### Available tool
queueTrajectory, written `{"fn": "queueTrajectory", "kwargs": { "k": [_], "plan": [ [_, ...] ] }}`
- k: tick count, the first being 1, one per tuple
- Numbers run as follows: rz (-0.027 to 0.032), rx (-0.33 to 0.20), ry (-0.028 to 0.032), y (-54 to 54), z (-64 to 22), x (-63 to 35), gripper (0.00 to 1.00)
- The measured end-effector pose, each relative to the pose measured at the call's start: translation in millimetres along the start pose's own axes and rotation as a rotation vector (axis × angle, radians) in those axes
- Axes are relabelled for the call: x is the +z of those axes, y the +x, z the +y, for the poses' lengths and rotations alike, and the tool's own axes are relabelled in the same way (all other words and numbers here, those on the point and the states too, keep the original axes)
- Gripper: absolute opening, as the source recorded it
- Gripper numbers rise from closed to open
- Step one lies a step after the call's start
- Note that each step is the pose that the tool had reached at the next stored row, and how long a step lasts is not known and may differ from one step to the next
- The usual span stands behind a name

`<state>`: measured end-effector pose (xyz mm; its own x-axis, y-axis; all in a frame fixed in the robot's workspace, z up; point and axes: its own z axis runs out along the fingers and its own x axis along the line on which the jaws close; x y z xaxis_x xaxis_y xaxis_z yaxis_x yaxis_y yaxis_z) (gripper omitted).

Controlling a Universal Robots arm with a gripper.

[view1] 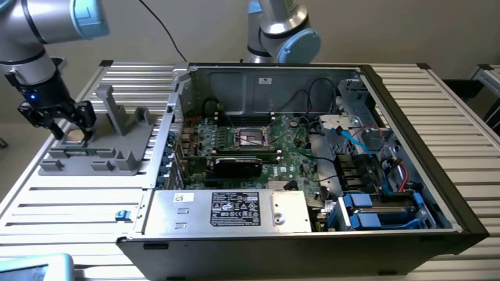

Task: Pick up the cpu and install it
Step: 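Pick up the cpu and move it towards the insertion slot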

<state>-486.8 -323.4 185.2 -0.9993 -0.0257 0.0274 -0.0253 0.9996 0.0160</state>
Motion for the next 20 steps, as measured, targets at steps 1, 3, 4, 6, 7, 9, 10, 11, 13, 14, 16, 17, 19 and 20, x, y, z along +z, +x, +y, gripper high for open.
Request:
{"fn": "queueTrajectory", "kwargs": {
  "k": [1, 3, 4, 6, 7, 9, 10, 11, 13, 14, 16, 17, 19, 20],
  "plan": [
    [-0.0001, 0.001, 0.0, -0.1, 0.0, 0.5, 0.74],
    [0.0, 0.003, 0.0, -0.2, 0.0, 1.2, 0.74],
    [0.0001, 0.003, 0.0, -0.2, 0.1, 1.2, 0.74],
    [-0.0001, 0.004, -0.0002, -0.3, 0.3, 1.4, 0.74],
    [-0.0002, 0.005, -0.0002, -0.3, 0.4, 1.4, 0.74],
    [-0.0002, 0.005, -0.0002, -0.3, 0.4, 1.4, 0.74],
    [-0.0002, 0.005, -0.0002, -0.3, 0.5, 1.4, 0.74],
    [-0.0002, 0.005, -0.0002, -0.3, 0.5, 1.4, 0.74],
    [-0.0001, 0.006, -0.0002, -0.3, 0.5, 1.3, 0.72],
    [-0.0002, 0.006, -0.0002, -0.3, 0.5, 1.4, 0.72],
    [-0.0001, 0.006, -0.0002, -0.3, 0.6, 1.4, 0.65],
    [-0.0002, 0.006, -0.0002, -0.3, 0.6, 1.4, 0.65],
    [-0.0001, 0.006, -0.0002, -0.3, 0.5, 1.4, 0.65],
    [-0.0001, 0.006, -0.0002, -0.3, 0.6, 1.4, 0.65]
  ]
}}
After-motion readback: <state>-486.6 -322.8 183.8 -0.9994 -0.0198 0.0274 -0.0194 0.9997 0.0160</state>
